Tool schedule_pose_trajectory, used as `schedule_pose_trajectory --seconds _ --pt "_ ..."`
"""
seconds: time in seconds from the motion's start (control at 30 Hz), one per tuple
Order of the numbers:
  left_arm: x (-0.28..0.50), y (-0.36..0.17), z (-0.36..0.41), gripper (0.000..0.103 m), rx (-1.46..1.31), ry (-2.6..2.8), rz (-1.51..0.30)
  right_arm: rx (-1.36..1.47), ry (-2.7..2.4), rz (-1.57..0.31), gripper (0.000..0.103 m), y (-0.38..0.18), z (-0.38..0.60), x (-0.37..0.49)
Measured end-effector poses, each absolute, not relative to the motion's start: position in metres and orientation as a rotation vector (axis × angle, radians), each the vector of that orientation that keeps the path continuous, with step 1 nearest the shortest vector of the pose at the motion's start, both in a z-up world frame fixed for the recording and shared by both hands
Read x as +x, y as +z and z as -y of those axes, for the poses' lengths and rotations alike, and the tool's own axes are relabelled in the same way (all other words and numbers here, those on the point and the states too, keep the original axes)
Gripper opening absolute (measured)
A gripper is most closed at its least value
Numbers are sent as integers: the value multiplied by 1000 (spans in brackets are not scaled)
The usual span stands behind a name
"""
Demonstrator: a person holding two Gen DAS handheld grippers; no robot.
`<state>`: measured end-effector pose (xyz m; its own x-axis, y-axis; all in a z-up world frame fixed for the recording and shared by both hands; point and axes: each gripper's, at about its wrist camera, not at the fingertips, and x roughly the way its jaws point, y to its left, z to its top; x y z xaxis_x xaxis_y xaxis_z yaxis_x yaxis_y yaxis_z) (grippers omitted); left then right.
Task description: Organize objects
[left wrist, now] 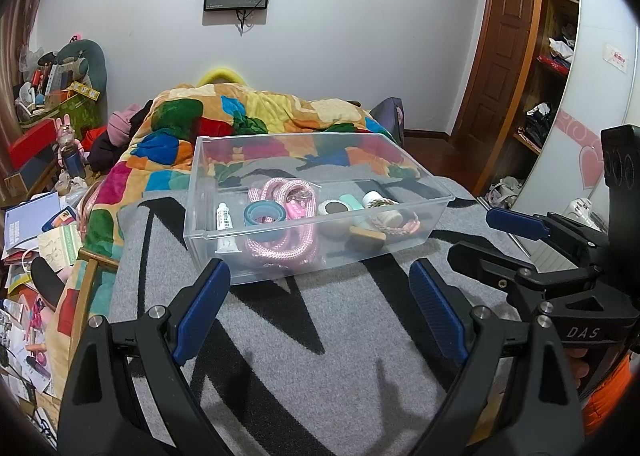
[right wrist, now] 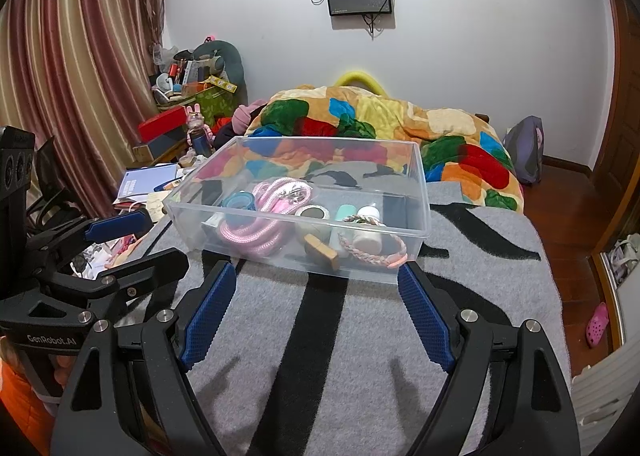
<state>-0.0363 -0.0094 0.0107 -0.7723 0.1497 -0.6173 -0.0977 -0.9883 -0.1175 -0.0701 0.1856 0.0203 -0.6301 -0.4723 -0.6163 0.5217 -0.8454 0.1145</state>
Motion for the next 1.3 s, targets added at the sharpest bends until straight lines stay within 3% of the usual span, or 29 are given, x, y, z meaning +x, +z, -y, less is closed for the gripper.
schedule_pose_trajectory --seconds 1.3 --pt "-35 12 8 94 -1014 2812 161 895 -2420 -97 81 15 -187 -68"
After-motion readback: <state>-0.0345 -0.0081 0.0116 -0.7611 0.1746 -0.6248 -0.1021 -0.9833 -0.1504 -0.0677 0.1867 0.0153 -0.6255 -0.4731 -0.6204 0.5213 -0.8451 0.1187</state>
